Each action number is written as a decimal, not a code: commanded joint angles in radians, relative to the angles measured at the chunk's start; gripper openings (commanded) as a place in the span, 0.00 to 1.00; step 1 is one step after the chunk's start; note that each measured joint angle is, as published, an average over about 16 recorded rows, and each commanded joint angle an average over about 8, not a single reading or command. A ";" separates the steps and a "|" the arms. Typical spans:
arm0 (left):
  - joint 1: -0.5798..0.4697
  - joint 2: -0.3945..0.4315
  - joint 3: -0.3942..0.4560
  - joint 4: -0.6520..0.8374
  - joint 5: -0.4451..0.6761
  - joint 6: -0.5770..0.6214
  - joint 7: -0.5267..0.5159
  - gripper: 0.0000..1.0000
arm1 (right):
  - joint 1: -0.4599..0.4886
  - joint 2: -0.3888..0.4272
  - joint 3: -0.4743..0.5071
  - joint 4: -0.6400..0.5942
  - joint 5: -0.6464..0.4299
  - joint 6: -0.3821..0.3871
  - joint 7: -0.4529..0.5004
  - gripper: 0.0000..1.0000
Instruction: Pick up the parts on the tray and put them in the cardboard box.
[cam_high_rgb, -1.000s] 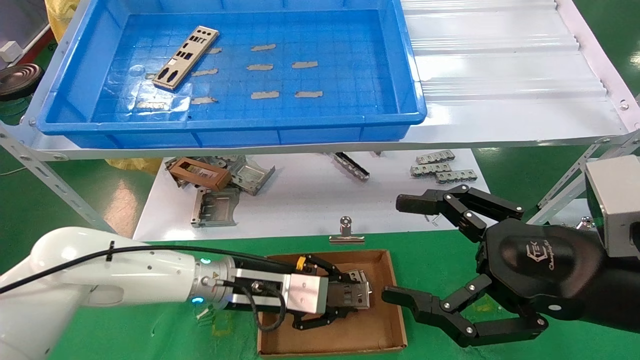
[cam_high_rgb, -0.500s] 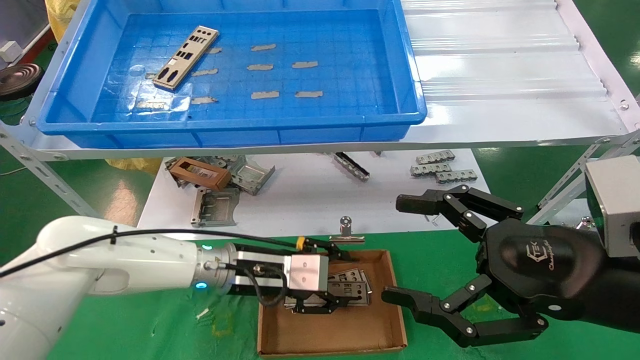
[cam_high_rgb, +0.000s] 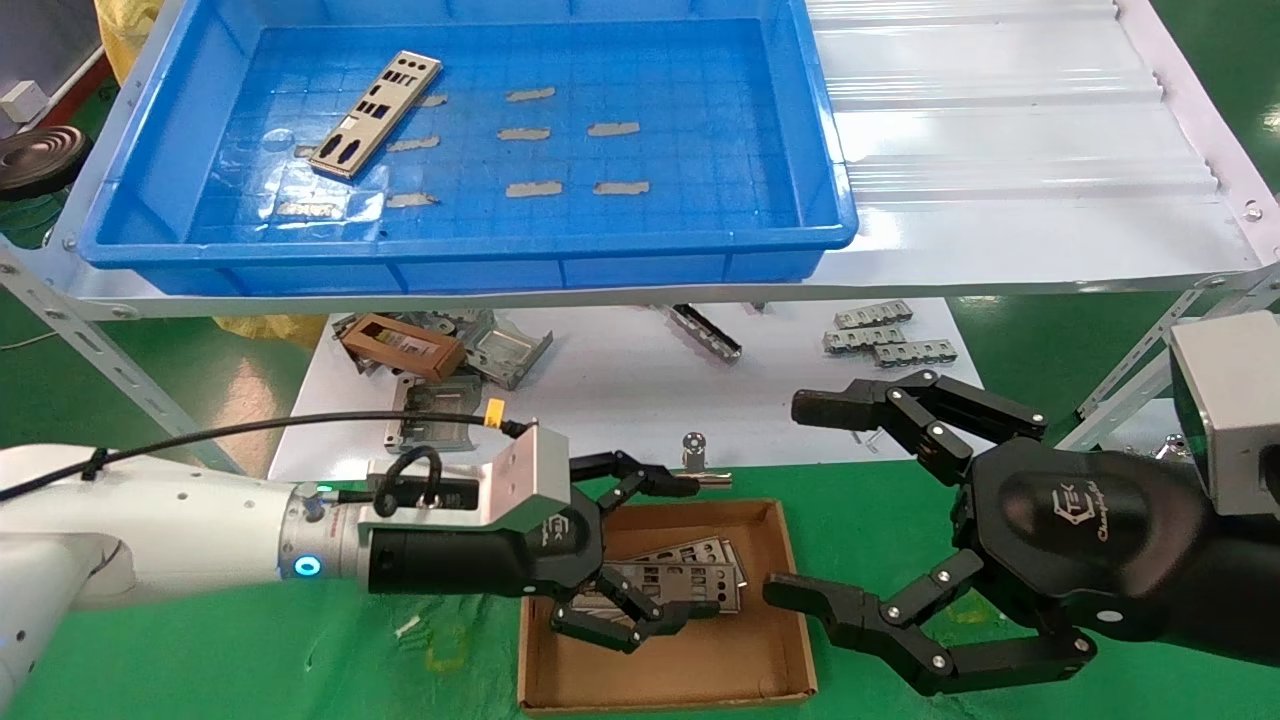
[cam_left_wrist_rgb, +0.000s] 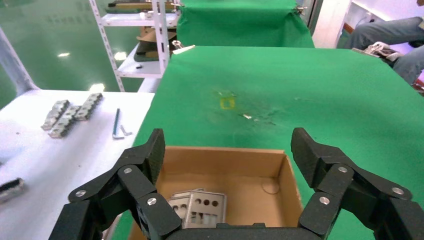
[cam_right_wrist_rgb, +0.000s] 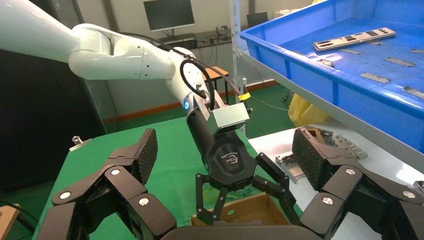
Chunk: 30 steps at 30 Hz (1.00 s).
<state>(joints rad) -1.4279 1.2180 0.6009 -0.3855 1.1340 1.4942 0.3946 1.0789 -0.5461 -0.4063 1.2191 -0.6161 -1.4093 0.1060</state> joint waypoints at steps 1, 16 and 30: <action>0.001 -0.009 -0.007 0.017 -0.016 0.025 -0.011 1.00 | 0.000 0.000 0.000 0.000 0.000 0.000 0.000 1.00; 0.040 -0.068 -0.037 -0.093 -0.048 0.007 -0.063 1.00 | 0.000 0.000 0.000 0.000 0.000 0.000 0.000 1.00; 0.122 -0.209 -0.111 -0.303 -0.141 0.005 -0.198 1.00 | 0.000 0.000 0.000 0.000 0.000 0.000 0.000 1.00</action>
<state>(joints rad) -1.3062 1.0089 0.4898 -0.6893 0.9932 1.4996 0.1961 1.0789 -0.5461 -0.4063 1.2190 -0.6161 -1.4093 0.1060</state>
